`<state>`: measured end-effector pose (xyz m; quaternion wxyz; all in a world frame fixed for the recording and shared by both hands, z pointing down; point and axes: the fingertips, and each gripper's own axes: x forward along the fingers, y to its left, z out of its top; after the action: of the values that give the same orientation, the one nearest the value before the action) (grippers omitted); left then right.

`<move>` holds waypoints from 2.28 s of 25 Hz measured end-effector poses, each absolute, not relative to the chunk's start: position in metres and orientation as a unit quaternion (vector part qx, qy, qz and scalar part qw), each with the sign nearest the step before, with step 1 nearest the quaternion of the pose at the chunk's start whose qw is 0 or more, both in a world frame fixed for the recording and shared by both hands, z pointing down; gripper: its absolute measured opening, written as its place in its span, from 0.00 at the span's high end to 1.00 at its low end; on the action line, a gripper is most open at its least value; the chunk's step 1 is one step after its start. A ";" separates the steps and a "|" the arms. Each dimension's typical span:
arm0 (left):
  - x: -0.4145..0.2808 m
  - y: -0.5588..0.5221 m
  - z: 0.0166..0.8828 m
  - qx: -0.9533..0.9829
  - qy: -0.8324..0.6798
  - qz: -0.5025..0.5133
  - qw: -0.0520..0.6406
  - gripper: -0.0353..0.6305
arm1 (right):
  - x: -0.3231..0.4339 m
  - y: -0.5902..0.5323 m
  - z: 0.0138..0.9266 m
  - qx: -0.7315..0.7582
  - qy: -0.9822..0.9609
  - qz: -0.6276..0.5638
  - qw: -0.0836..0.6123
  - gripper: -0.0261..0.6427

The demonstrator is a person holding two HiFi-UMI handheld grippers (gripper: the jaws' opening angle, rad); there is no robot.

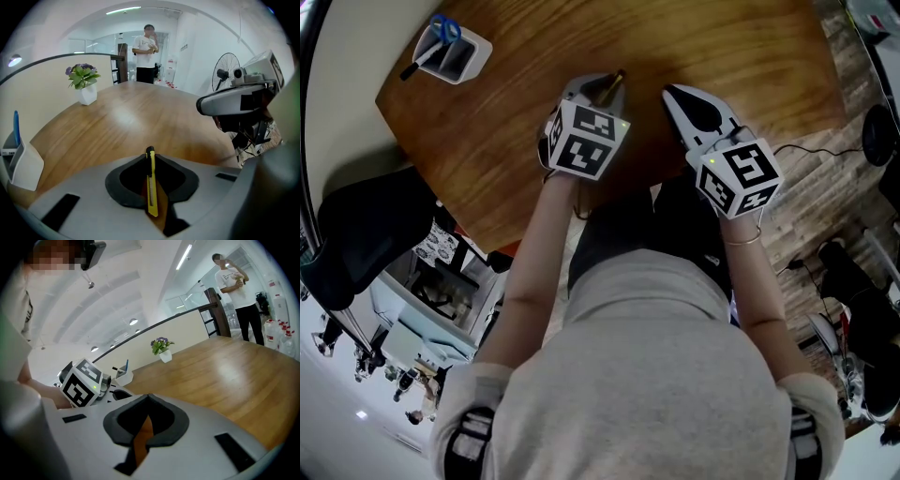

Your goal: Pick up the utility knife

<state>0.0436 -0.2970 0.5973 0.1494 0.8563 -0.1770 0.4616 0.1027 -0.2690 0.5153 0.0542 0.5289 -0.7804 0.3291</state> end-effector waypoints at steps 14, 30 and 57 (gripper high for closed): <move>0.047 -0.303 0.556 0.872 -0.214 0.406 0.172 0.85 | 0.099 -0.273 0.491 0.518 -0.799 0.302 0.048 0.94; 0.018 -0.323 0.475 0.891 -0.294 0.302 0.170 0.85 | 0.067 -0.286 0.438 0.475 -0.846 0.234 0.061 0.94; -0.049 -0.314 0.350 0.903 -0.396 0.075 0.147 0.85 | 0.002 -0.283 0.357 0.392 -0.908 0.128 0.077 0.94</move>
<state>-0.0493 -0.3141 0.3498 0.1469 0.9033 -0.3960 0.0752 0.0015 -0.2834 0.3572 0.0771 0.3923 -0.9076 0.1278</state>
